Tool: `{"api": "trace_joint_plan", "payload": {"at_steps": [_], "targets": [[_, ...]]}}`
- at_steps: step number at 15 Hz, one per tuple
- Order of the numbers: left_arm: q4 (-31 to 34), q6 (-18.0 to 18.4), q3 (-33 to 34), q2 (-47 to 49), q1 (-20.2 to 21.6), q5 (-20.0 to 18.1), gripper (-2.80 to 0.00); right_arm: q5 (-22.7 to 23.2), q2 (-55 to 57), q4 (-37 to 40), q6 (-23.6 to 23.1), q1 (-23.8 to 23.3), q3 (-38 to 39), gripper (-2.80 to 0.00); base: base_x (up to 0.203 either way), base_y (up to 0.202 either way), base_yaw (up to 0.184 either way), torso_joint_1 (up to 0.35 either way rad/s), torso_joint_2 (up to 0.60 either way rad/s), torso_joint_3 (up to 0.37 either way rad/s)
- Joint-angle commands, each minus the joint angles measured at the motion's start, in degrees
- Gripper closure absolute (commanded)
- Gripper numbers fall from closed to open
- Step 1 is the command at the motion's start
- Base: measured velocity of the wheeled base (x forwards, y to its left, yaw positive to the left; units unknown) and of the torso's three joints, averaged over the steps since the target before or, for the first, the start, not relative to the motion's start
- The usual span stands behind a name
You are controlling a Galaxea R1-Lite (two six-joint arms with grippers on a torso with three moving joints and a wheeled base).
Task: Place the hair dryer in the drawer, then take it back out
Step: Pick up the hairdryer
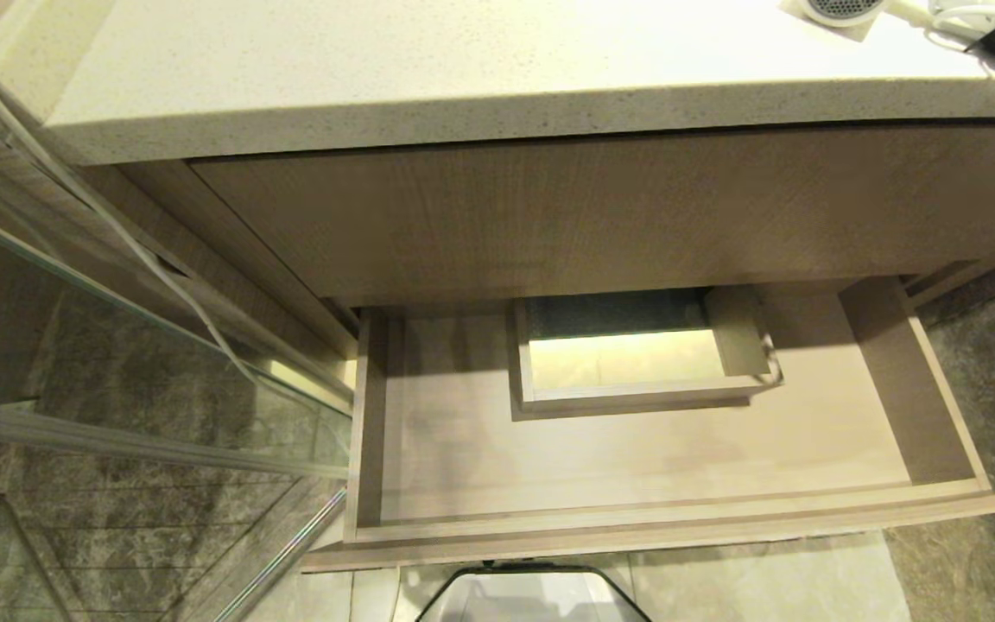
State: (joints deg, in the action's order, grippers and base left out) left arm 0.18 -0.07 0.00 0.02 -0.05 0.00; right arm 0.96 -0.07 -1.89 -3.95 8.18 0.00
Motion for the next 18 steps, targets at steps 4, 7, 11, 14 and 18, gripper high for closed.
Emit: {"api": "trace_joint_plan", "payload": {"at_steps": [4, 7, 11, 14, 18], "targets": [[0.0, 0.0, 0.1, 0.0, 0.0, 0.0, 0.00, 0.0, -2.2, 0.0, -0.1, 0.0, 1.0, 0.00, 0.000, 0.000, 0.000, 0.000, 0.00, 0.000], [0.0, 0.0, 0.1, 0.0, 0.0, 0.0, 0.00, -0.1, -2.2, 0.0, 0.2, 0.0, 1.0, 0.00, 0.000, 0.000, 0.000, 0.046, -0.08, -0.037], [0.0, 0.0, 0.1, 0.0, 0.0, 0.0, 0.00, -0.1, -2.2, 0.0, 0.2, 0.0, 1.0, 0.00, 0.000, 0.000, 0.000, 0.252, -0.47, -0.217], [0.1, 0.0, 0.1, 0.0, 0.0, 0.0, 0.00, -0.2, -2.2, -0.1, 0.3, 0.0, 1.0, 0.00, 0.000, 0.000, 0.000, 0.300, -0.57, -0.269], [0.1, 0.0, 0.1, -0.1, 0.0, 0.0, 0.00, -0.2, -2.2, -0.1, 0.3, 0.0, 1.0, 0.00, 0.000, 0.000, 0.000, 0.285, -0.53, -0.251]]}}
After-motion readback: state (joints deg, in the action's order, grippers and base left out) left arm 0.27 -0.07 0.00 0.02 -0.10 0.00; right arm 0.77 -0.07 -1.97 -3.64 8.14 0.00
